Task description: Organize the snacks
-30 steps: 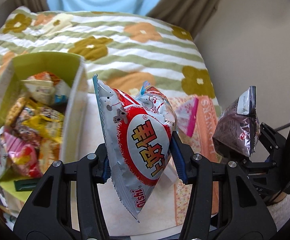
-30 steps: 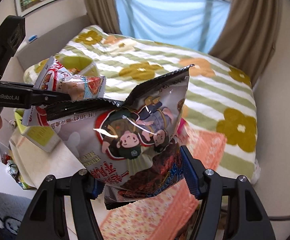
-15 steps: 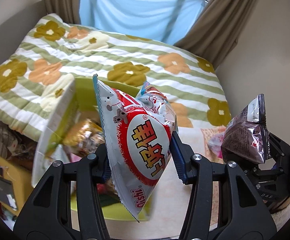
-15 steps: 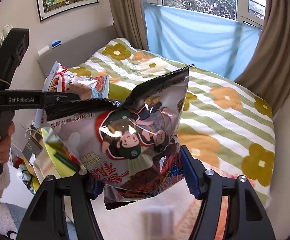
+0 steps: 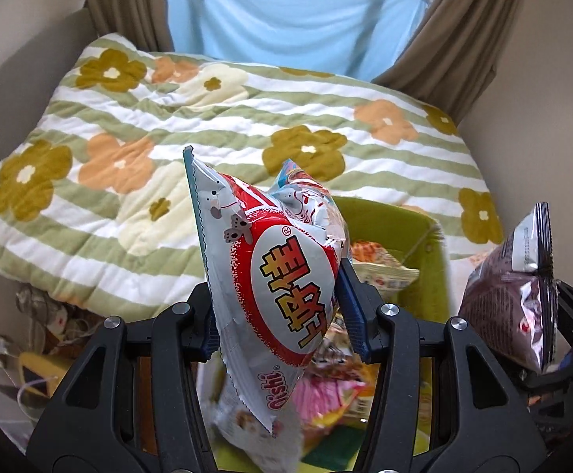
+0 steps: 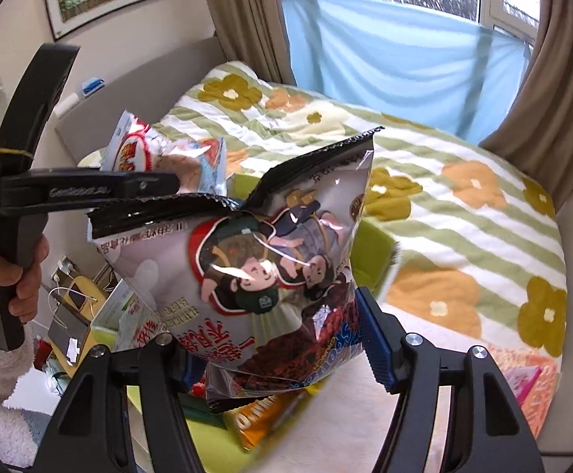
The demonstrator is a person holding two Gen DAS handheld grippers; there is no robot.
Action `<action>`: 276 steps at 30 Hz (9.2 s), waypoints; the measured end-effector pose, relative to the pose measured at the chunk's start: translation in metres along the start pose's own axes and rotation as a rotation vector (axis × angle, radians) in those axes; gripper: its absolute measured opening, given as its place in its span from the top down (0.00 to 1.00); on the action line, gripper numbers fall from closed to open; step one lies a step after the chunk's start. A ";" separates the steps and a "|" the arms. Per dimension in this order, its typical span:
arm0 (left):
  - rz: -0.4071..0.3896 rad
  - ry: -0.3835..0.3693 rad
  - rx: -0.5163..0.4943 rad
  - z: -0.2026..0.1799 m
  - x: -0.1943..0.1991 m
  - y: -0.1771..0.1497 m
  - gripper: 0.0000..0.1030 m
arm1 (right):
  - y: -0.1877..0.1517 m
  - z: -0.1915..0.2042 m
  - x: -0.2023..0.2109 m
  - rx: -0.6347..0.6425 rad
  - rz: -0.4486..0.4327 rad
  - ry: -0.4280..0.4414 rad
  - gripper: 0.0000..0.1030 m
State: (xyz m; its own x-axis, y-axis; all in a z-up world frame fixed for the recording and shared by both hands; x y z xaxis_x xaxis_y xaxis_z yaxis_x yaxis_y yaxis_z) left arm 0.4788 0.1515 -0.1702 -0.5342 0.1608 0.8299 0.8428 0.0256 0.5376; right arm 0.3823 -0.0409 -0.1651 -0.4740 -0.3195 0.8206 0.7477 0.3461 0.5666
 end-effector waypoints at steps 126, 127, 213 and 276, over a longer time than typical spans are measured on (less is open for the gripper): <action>0.414 -0.170 -0.620 -0.395 -0.170 -0.254 0.20 | -0.196 -0.328 -0.054 -0.218 0.252 -0.138 0.17; 0.409 -0.153 -0.605 -0.390 -0.171 -0.250 0.20 | -0.197 -0.329 -0.057 -0.219 0.254 -0.139 0.17; 0.103 -0.090 -0.211 -0.070 0.042 -0.146 0.02 | -0.051 0.008 0.029 -0.154 -0.009 -0.088 0.59; -0.449 0.031 -0.119 -0.153 0.323 -0.244 0.01 | -0.198 0.018 0.297 -0.348 -0.402 -0.404 0.01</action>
State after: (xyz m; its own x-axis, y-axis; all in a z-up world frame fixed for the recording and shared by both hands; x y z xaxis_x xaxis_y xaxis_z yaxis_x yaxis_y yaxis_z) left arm 0.0910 0.0457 -0.0107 -0.8477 0.1300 0.5143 0.5153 -0.0282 0.8565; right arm 0.0849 -0.1886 -0.0324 -0.8332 0.0146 0.5527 0.5512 -0.0572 0.8324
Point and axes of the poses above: each gripper's, at about its wrist camera, not at the fingertips, and x roughly against the way its jaws point, z to its left, y to its top, the point moved 8 cm from there along -x, roughly the way its jaws point
